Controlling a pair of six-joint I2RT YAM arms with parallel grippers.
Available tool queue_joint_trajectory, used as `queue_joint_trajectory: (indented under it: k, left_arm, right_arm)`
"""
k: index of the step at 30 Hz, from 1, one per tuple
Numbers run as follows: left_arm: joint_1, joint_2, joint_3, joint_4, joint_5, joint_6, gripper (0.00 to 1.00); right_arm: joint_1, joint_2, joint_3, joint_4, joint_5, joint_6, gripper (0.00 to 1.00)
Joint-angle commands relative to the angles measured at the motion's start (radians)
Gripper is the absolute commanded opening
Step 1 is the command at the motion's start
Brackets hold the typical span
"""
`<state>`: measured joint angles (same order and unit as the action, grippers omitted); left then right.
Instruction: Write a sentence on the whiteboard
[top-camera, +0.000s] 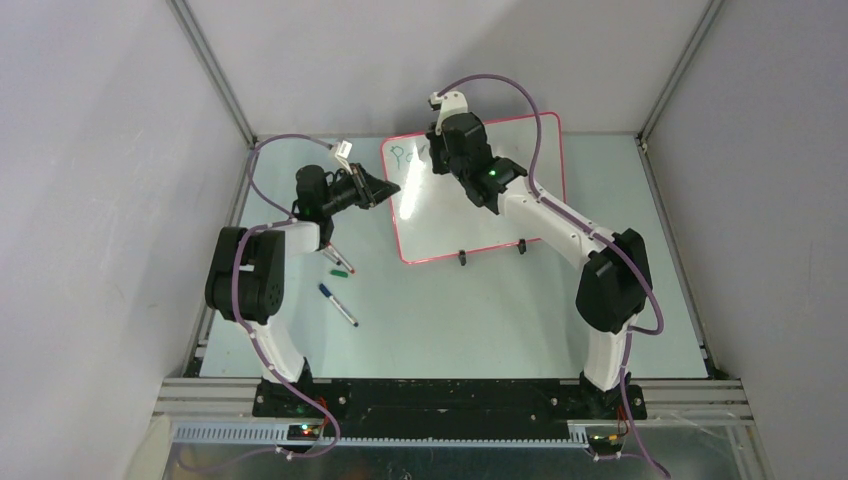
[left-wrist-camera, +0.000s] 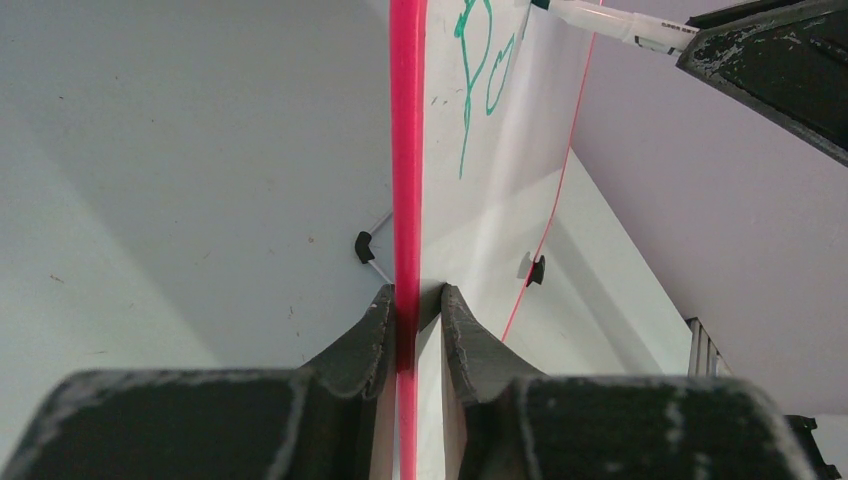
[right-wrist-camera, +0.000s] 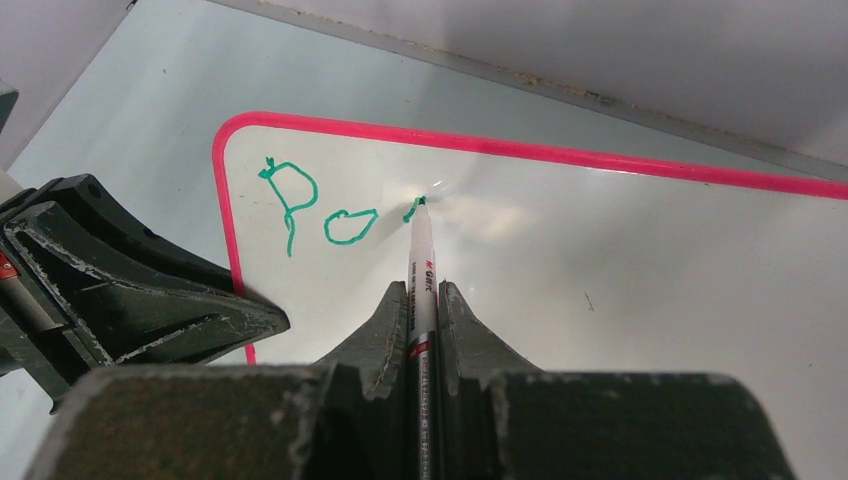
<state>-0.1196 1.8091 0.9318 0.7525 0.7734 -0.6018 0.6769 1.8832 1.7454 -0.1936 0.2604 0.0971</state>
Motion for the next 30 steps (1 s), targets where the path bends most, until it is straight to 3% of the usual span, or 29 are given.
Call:
queue_joint_trajectory:
  k: [1, 30]
  left_arm:
    - [-0.011, -0.015, 0.024, 0.015, -0.008, 0.046, 0.0]
    - [-0.011, -0.018, 0.022, 0.011, -0.009, 0.052, 0.0]
  right_arm:
    - [0.004, -0.017, 0.028, 0.02, 0.008, 0.0, 0.0]
    - [0.003, 0.018, 0.07, -0.031, -0.038, -0.011, 0.0]
